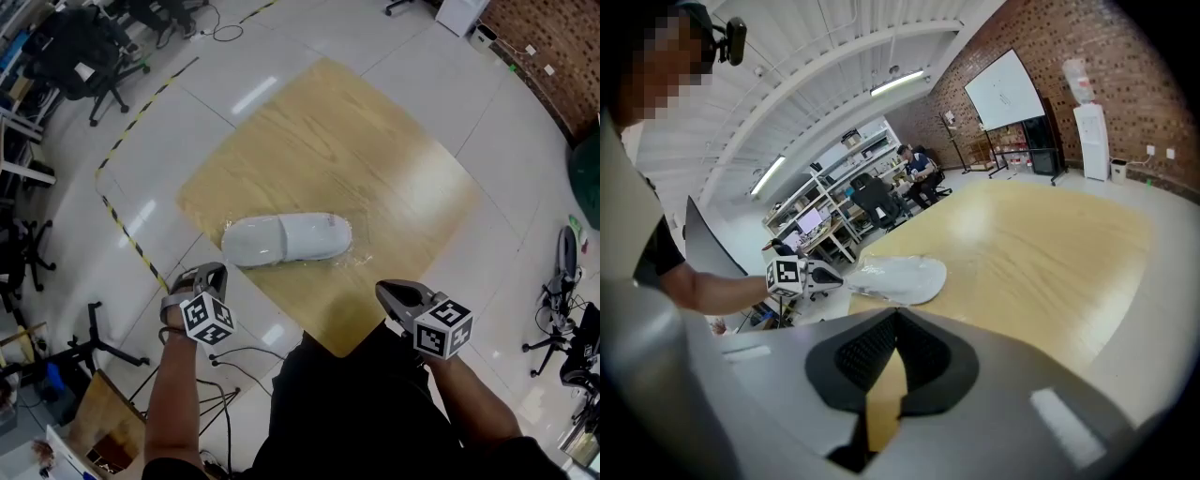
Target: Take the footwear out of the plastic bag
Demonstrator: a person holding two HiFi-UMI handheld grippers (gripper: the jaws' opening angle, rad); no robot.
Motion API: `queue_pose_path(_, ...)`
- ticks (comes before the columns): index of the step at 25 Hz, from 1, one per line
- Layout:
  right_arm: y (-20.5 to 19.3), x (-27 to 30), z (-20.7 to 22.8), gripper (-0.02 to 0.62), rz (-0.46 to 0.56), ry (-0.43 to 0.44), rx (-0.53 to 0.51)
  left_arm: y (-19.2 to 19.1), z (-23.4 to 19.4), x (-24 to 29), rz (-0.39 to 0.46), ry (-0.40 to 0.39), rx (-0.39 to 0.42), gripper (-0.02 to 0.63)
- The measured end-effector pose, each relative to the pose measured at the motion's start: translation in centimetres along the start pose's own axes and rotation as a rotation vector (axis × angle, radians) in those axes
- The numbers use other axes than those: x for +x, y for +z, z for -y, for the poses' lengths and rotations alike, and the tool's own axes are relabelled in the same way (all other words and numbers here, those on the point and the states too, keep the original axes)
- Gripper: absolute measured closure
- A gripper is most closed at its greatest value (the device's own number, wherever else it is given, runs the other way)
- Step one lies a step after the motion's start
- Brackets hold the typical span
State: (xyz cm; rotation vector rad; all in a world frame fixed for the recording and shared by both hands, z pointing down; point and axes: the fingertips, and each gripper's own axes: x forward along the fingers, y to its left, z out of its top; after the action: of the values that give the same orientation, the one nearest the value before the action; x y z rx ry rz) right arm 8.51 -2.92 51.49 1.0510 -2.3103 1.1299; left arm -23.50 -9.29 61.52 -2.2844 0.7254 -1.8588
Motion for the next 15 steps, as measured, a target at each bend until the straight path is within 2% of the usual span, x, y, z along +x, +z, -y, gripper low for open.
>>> queue_pose_path(3,-0.4,0.2,0.7,0.594,0.000,-0.017,0.007,-1.3,-3.3,1.1,-0.044,0.076,-0.163,0.587)
queue_pose_path(4,-0.6,0.3,0.9,0.594,-0.006,-0.020,0.010,-1.2,-4.0,1.1,-0.037,0.097,-0.205,0.564)
queue_pose_path(7,-1.8,0.5,1.5,0.593,-0.052,-0.025,-0.007,0.0,-5.4,-0.3,0.021,0.154,-0.323,0.520)
queue_pose_path(10,-3.2,1.3,1.8,0.592,-0.146,-0.033,-0.156,3.0,-7.2,-3.7,0.140,0.225,-0.410,0.515)
queue_pose_path(12,-3.9,2.6,1.7,0.592,-0.224,-0.043,-0.339,7.1,-7.3,-5.2,0.244,0.195,-0.363,0.515)
queue_pose_path(13,-4.2,3.6,1.5,0.589,-0.265,-0.045,-0.434,9.6,-6.2,-5.2,0.283,0.126,-0.294,0.515)
queue_pose_path(15,-5.2,5.7,1.1,0.536,-0.366,-0.036,-0.614,14.2,-2.1,-4.0,0.301,-0.088,-0.065,0.510)
